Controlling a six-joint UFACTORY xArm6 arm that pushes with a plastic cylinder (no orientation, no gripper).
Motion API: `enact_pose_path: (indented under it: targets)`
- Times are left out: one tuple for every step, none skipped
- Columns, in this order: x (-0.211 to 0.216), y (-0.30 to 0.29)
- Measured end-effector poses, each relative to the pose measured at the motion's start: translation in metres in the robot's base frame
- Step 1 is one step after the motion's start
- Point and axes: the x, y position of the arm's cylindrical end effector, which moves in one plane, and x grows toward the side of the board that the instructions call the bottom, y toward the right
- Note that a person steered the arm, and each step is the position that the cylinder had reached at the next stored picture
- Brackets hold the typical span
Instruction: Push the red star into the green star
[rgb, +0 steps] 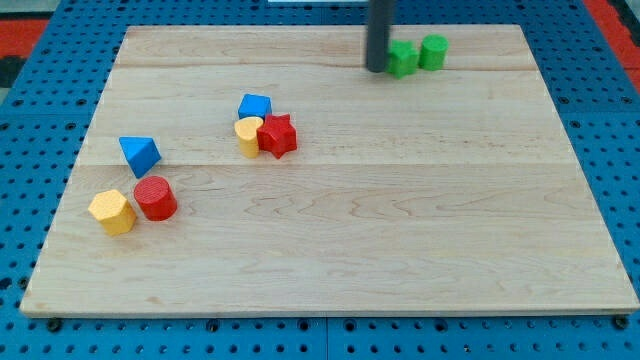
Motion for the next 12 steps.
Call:
enact_pose_path:
  targets:
    - [0.006, -0.019]
    - [0.091, -0.035]
    - [0.169, -0.071]
    - [0.163, -0.161]
    - [0.153, -0.180]
    - [0.115, -0.162]
    - [0.078, -0.138]
    - [0.058, -0.149]
    - [0.049, -0.157]
    - [0.045, -0.172]
    - [0.042, -0.194]
    - [0.032, -0.199]
